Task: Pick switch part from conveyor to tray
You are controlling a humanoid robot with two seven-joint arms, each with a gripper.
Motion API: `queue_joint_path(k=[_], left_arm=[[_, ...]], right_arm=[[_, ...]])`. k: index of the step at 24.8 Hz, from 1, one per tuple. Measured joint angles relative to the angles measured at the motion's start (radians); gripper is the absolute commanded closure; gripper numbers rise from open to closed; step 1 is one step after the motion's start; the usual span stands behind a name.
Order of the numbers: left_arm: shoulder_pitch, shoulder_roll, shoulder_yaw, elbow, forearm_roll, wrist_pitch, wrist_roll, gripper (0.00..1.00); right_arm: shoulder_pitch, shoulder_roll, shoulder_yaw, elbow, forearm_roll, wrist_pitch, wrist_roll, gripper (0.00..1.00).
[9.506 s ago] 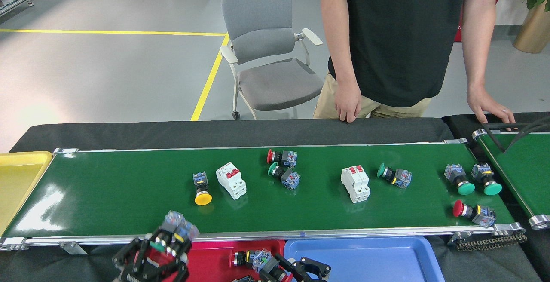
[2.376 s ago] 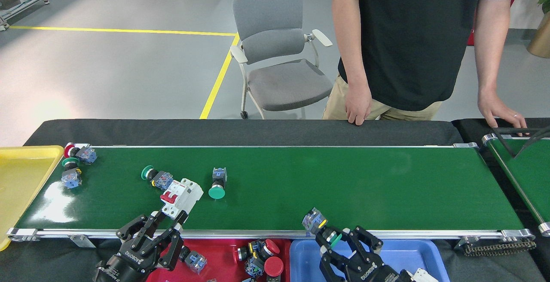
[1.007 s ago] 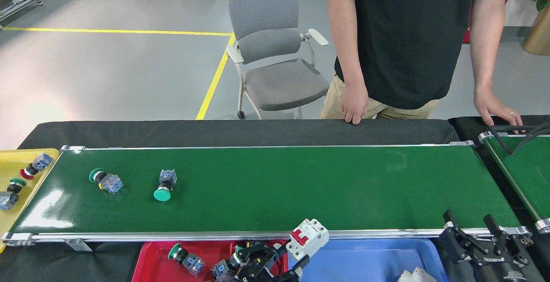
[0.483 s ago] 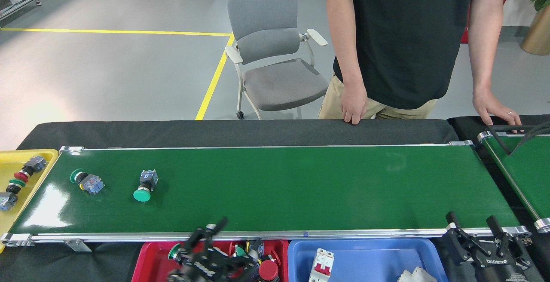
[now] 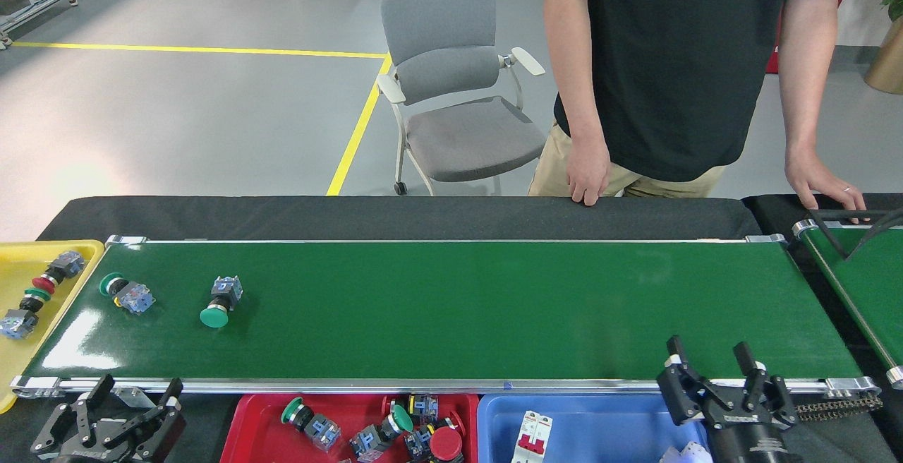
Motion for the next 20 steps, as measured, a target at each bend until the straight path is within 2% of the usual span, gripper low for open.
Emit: queue_joint_path(k=[3,6,12,16,20], left_arm=[[-0.044,0.002,-0.002,0.007,0.013,0.000,0.002,0.00],[-0.104,0.039,-0.015,0.042,0.014,-0.005,0.006,0.00],[-0.228,0.053,-0.082,0.176,0.013,-0.021,-0.015,0.00],[-0.286,0.054,-0.085,0.259,0.010,-0.025,-0.019,0.00],[-0.369,0.070,-0.106,0.380,-0.016,0.037,-0.023,0.00]], right_arm=[[-0.001,-0.035,0.035,0.000,0.001,0.050,-0.002,0.02],[-0.027,-0.066,0.037,0.013,0.001,0.067,-0.002,0.02],[-0.032,-0.067,0.051,0.026,0.001,0.076,-0.002,0.02],[-0.044,-0.067,0.052,0.026,0.001,0.077,-0.002,0.02],[-0.049,-0.067,0.070,0.027,0.001,0.081,-0.002,0.02]])
